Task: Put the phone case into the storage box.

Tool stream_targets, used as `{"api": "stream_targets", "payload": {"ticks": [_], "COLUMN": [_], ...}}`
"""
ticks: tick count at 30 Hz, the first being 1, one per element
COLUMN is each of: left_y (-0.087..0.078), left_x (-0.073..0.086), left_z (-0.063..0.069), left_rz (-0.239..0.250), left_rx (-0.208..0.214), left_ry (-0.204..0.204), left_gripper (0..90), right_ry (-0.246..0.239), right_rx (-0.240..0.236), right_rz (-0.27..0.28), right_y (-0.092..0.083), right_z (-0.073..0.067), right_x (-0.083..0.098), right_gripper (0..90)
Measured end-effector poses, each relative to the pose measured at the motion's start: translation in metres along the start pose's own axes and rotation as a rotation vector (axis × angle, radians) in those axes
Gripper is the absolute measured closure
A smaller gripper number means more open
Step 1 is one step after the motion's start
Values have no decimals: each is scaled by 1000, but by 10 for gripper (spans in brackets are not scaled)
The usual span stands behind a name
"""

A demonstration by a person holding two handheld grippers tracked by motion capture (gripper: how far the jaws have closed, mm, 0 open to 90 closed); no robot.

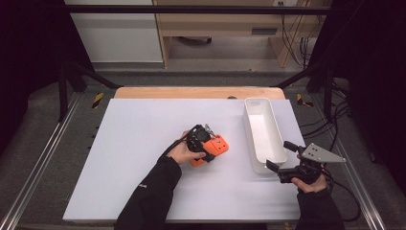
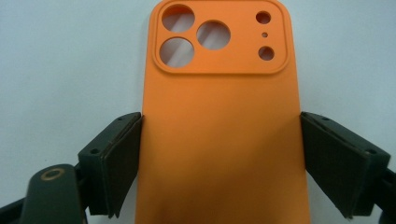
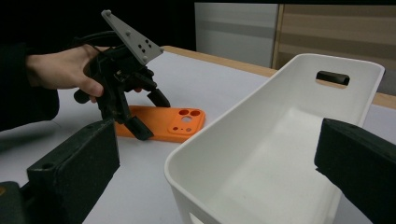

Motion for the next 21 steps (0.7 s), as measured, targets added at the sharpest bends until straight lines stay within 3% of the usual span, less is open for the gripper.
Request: {"api": "stream_targets", "payload": {"ticks": [10, 21], "left_y": [-3, -22], "left_x": [0, -2], "left_z": [0, 1], "left_rz": [5, 51], "left_rx": [10, 6], "left_ry": [4, -1], "left_gripper": [155, 156], "right_ry": [0, 2], "right_rx": [-1, -1], "right_rz": [1, 1], "right_y": [0, 0], "right_z": [0, 0], "right_x": [0, 0], "right_gripper": [5, 5]}}
Point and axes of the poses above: each handheld gripper's, and its own axes: y roughly forward along the jaws, x roughly out of its underside, z roughly to its right, the point moved 7 cm from there along y, roughly forward along the jaws, and after that the axes turned 5 degrees about x, right-handed, at the moved point
